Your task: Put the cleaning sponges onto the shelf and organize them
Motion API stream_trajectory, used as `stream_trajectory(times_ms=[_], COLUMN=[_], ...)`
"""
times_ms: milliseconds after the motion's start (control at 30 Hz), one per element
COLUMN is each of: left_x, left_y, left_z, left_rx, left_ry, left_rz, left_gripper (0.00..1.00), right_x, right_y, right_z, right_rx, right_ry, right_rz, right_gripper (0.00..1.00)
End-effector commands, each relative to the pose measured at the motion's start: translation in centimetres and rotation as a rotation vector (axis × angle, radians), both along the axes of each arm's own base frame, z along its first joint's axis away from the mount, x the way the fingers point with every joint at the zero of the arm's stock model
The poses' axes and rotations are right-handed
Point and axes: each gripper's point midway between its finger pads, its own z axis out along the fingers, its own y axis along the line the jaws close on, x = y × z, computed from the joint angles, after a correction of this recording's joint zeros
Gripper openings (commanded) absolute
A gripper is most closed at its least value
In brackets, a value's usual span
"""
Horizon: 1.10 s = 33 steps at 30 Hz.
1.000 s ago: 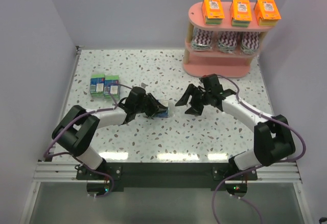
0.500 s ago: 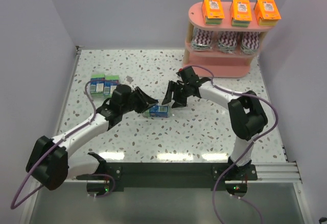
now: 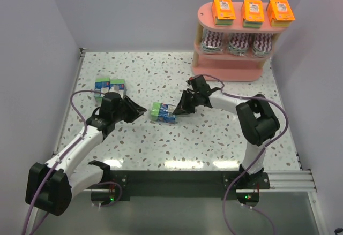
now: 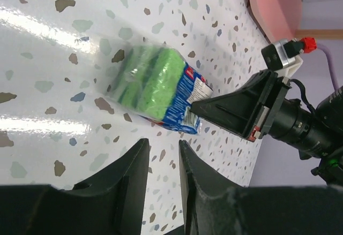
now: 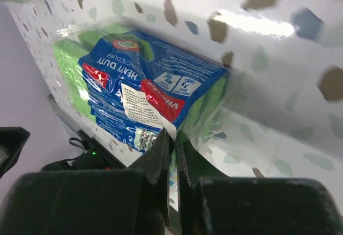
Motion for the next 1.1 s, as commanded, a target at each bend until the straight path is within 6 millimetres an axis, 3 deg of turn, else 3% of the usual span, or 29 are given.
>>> stream_trajectory(times_ms=[0,33,67,100,167,200,233,300,333,400,533,700,800,967,1067], left_x=[0.9,1.1,1.3,1.5,1.9,2.0,2.1,2.4,2.4,2.6,2.7,2.8,2.8,3.0,3.2], left_y=[0.6,0.6,0.7,0.7,0.8,0.8,0.9,0.8,0.8,0.7,0.3,0.4,0.9,2.5,3.8], left_z=[1.8,1.9,2.0,2.4,2.8,2.9,3.0,3.1,3.0,3.0,2.9,3.3,3.7,4.0,4.3], left_rx=[0.034,0.037,0.043,0.042,0.046,0.047,0.047,0.049,0.047,0.045,0.037,0.041,0.052,0.094,0.123], left_ry=[-0.055,-0.057,-0.063,-0.068,-0.078,-0.077,-0.079,-0.08,-0.078,-0.079,-0.069,-0.073,-0.081,-0.086,-0.096], left_rz=[-0.01,-0.01,-0.012,-0.013,-0.013,-0.016,-0.016,-0.02,-0.024,-0.033,-0.056,-0.06,-0.058,-0.04,-0.026], left_gripper=[0.34,0.34,0.35,0.35,0.35,0.35,0.35,0.35,0.35,0.35,0.35,0.35,0.36,0.39,0.42], right_x=[-0.1,0.9,0.3,0.8,1.9,2.1,3.1,3.3,4.1,4.6,6.2,9.8,11.5,14.0,15.6], right_y=[-2.6,-4.6,-6.0,-7.0,-11.2,-12.5,-15.4,-17.8,-21.0,-24.4,-28.4,-31.1,-33.7,-37.6,-39.5], right_z=[1.2,1.6,1.4,3.4,4.4,6.1,6.9,8.5,9.0,9.8,10.0,11.8,12.0,11.4,12.2], right_rx=[0.073,0.094,0.101,0.149,0.175,0.199,0.215,0.223,0.221,0.192,0.171,0.188,0.181,0.186,0.178], right_ry=[0.023,0.023,0.041,0.008,-0.001,-0.033,-0.044,-0.064,-0.078,-0.079,-0.048,-0.108,-0.138,-0.175,-0.235], right_rz=[-0.128,-0.191,-0.23,-0.267,-0.385,-0.418,-0.496,-0.557,-0.641,-0.73,-0.852,-0.932,-1.025,-1.151,-1.188], right_gripper=[0.0,0.0,0.0,0.0,0.0,0.0,0.0,0.0,0.0,0.0,0.0,0.0,0.0,0.0,0.0])
